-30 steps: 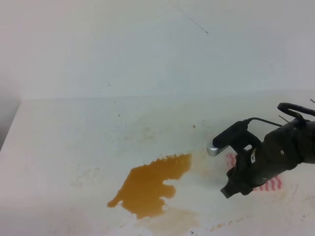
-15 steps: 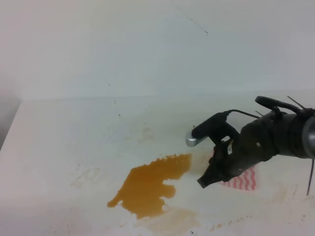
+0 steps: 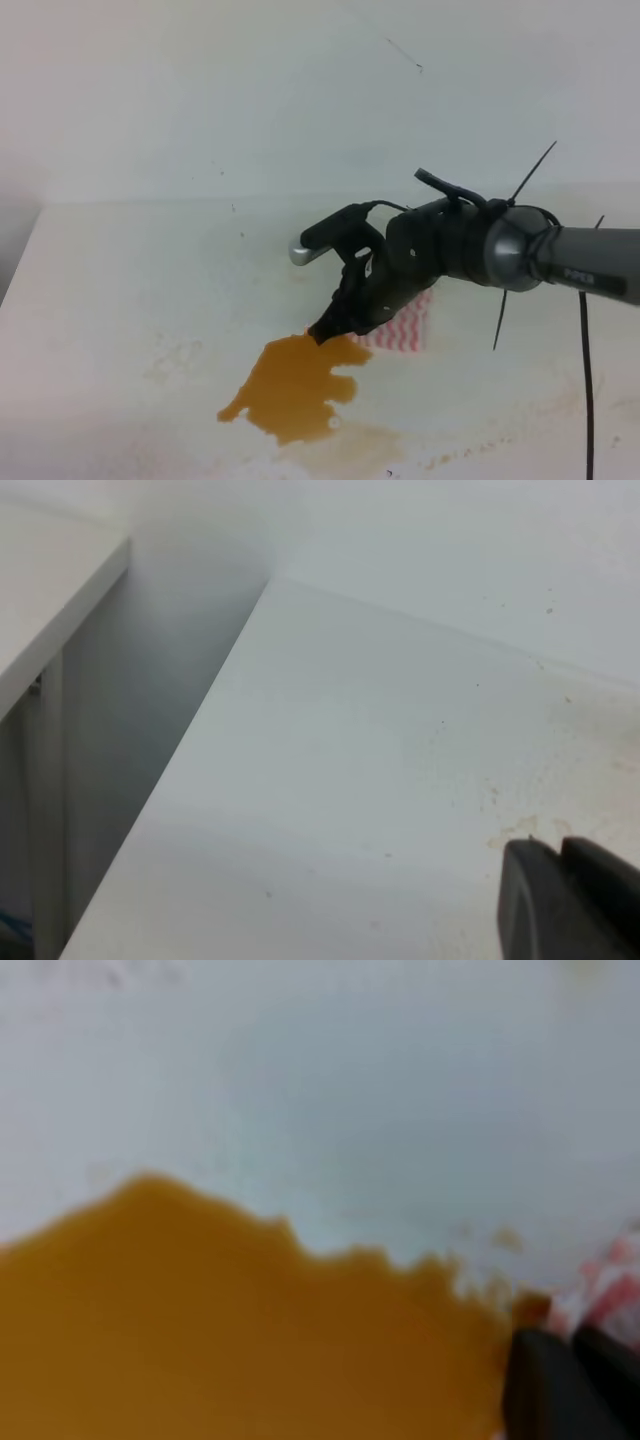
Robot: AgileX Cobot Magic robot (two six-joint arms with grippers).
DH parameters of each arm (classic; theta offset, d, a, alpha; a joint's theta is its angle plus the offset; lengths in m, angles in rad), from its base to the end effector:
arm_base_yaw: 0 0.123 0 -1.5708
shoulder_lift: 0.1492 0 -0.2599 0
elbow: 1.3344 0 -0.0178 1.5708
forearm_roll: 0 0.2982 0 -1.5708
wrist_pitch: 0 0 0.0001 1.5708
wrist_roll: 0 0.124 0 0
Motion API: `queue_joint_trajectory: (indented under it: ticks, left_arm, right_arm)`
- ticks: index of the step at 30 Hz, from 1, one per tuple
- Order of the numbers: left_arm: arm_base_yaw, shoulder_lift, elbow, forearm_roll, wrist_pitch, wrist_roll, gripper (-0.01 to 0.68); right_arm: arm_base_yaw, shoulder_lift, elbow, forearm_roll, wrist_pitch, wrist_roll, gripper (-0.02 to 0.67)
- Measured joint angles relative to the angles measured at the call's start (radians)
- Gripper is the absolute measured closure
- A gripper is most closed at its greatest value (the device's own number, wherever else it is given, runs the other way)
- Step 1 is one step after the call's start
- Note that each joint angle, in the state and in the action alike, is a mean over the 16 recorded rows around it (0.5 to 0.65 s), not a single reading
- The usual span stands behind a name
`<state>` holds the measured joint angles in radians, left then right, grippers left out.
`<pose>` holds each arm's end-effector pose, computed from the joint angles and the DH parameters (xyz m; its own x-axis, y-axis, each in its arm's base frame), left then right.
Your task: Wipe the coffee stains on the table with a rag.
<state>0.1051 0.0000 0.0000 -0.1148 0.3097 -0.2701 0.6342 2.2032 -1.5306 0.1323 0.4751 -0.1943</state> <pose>0.1590 0.0124 0.1781 -0.1758 -0.3908 -0.9035 -0.1465 0.9180 -0.3686 0.4001 0.3036 0.0497 -0.6524 -0.5746 -0.4941 -0.6672 0.7448 0.0148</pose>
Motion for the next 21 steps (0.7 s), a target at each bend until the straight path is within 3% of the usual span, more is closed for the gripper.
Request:
queue_joint_trajectory:
  ticks: [10,21]
  left_arm:
    - [0.0,0.0,0.0,0.0,0.0,0.0,0.673]
    - [0.0,-0.002,0.0,0.0,0.0,0.0,0.673]
  right_arm:
    - [0.056,0.086,-0.143,0.14,0.039,-0.106,0.634]
    - [0.17,0.118,-0.267,0.203,0.248,-0.149,0.634]
